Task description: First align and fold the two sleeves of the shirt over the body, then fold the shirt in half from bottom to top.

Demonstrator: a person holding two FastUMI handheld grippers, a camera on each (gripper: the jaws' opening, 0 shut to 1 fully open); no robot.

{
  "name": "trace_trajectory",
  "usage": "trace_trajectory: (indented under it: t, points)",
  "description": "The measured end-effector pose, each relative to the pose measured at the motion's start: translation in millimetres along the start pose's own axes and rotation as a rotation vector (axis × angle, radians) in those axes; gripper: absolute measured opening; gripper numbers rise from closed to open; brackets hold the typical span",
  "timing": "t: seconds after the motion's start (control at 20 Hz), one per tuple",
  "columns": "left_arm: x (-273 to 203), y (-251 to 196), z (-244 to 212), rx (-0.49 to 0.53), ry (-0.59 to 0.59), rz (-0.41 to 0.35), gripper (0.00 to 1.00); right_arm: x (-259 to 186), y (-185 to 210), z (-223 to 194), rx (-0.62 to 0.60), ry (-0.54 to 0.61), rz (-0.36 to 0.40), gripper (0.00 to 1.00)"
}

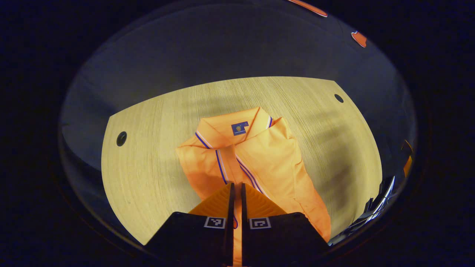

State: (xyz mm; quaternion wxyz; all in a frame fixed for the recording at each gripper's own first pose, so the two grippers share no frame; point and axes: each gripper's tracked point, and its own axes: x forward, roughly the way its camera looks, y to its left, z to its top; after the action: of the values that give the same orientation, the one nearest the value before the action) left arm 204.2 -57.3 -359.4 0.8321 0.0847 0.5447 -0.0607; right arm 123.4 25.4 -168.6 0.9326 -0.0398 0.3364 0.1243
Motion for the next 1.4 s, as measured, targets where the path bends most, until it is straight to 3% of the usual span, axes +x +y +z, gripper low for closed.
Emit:
trace_trajectory:
  t: [0.35,0.45,0.5,0.65,0.7,0.9,1.1,1.4]
  points:
    - [33.6,-51.2,-5.7,-0.093,0.043,-0.055,0.04,2.1,-5.8,-15.0,0.008,0.034,-0.005,0.99]
    - [35.2,-57.8,-9.7,-0.098,0.051,-0.075,0.19,2.2,-6.7,-19.3,0.011,0.045,-0.005,0.99]
    - [34.8,-56.8,-9.7,-0.093,0.043,-0.068,0.40,2.6,-7.0,-22.9,0.014,0.051,-0.003,0.99]
    - [30.7,-50.9,-13.5,-0.097,0.024,-0.067,0.80,3.3,-7.2,-33.7,0.022,0.078,-0.006,0.99]
    - [24.8,-49.0,-14.9,-0.106,0.020,-0.064,1.00,3.9,-6.4,-36.7,0.024,0.087,-0.007,0.99]
    - [2.3,-35.0,-28.0,-0.134,-0.013,-0.065,0.99,6.3,7.9,-46.0,0.029,0.114,0.008,0.99]
    - [-24.0,-6.2,-46.0,-0.125,-0.051,-0.013,0.99,9.0,32.0,-55.6,0.001,0.143,0.022,0.99]
    - [-58.6,21.5,-106.3,-0.144,-0.072,0.037,0.99,15.1,73.0,-84.4,-0.050,0.221,0.053,0.99]
